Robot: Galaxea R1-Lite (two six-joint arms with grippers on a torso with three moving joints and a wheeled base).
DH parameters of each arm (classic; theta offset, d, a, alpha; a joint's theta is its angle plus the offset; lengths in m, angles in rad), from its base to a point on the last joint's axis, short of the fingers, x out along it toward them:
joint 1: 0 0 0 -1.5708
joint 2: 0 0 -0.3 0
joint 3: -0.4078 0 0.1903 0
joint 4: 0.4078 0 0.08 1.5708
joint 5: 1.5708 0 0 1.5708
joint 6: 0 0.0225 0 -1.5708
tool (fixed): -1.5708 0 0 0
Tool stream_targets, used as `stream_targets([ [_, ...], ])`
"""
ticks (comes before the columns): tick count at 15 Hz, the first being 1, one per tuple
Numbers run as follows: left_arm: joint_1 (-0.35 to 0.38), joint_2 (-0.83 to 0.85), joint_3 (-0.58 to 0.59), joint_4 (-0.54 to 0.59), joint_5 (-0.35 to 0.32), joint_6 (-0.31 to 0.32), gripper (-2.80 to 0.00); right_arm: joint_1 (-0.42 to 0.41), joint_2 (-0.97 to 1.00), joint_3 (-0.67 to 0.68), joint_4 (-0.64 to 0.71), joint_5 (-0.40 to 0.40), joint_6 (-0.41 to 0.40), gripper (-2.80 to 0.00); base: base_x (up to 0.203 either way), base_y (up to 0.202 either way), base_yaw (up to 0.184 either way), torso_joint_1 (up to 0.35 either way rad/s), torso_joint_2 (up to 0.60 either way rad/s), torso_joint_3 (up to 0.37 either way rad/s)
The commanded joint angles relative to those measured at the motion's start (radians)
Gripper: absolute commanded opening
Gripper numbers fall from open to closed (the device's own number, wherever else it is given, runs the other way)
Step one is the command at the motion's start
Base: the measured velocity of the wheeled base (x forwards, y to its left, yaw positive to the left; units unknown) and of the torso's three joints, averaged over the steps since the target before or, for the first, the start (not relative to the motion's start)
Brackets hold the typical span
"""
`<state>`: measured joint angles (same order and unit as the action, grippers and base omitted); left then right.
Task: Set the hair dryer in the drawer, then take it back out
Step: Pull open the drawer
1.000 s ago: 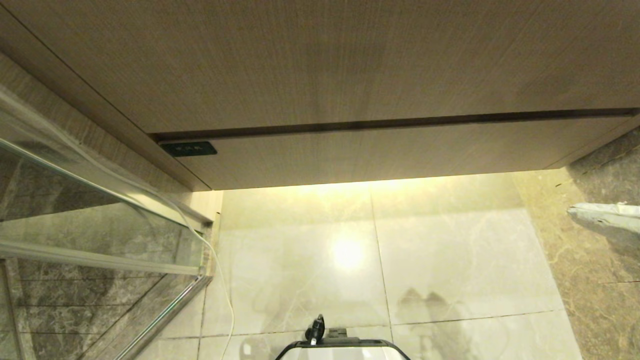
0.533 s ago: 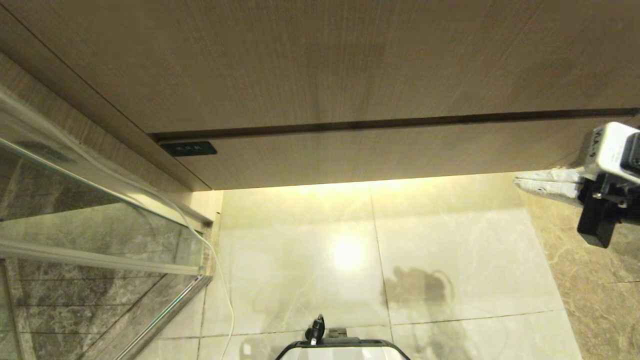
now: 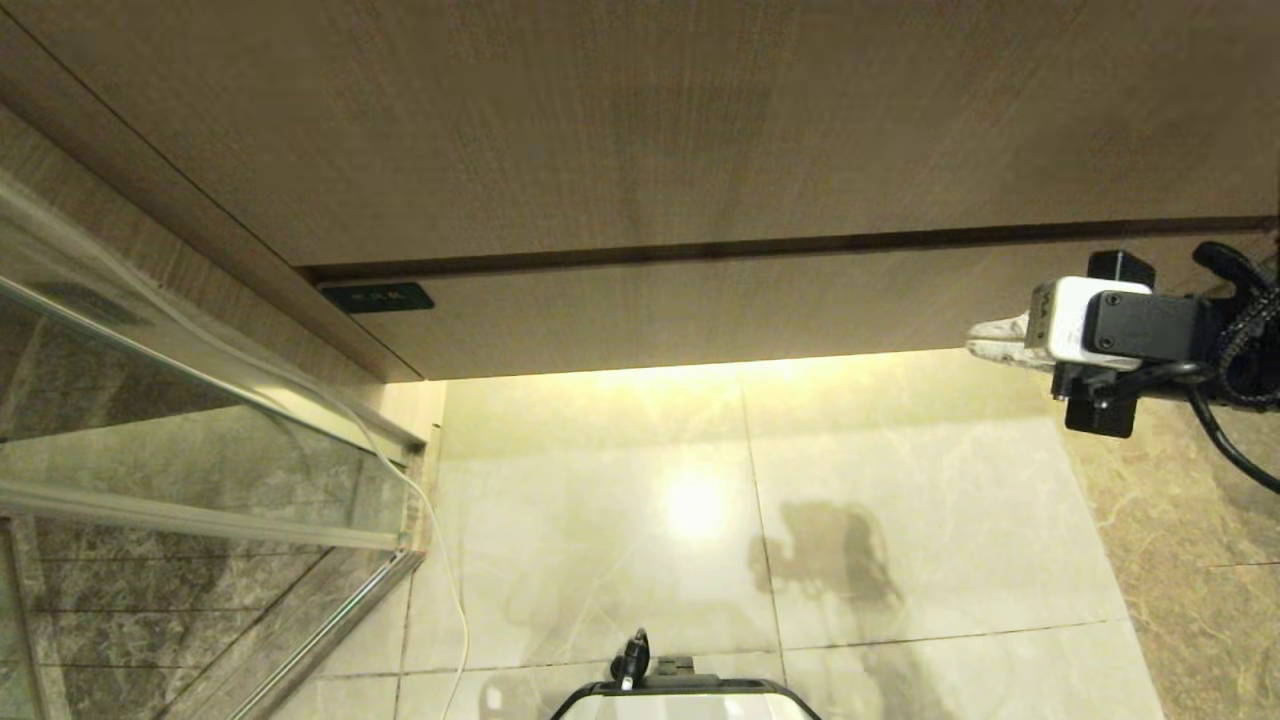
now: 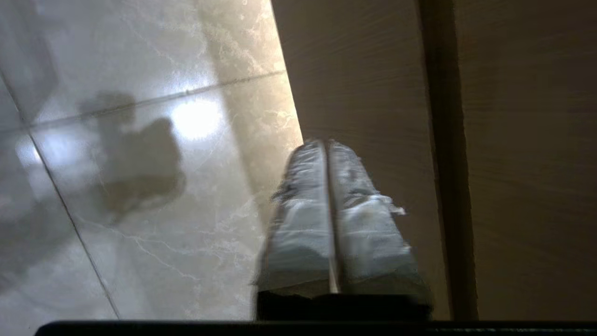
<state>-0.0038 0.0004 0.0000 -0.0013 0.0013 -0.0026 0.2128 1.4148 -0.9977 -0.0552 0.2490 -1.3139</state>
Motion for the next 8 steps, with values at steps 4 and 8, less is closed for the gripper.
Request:
stream_targets([
  [4,0.001,0.0,0.002,0.0,0.0,-0.001,-2.8,-0.016,0.132,-0.087,0.002,0.05,-0.107,0.0,0.0,0.0,0.0,0.0,0.0,0.0],
  [8,0.001,0.0,0.0,0.0,0.0,0.001,-2.8,-0.016,0.212,-0.169,-0.008,0.046,-0.116,0.0,0.0,0.0,0.0,0.0,0.0,0.0],
])
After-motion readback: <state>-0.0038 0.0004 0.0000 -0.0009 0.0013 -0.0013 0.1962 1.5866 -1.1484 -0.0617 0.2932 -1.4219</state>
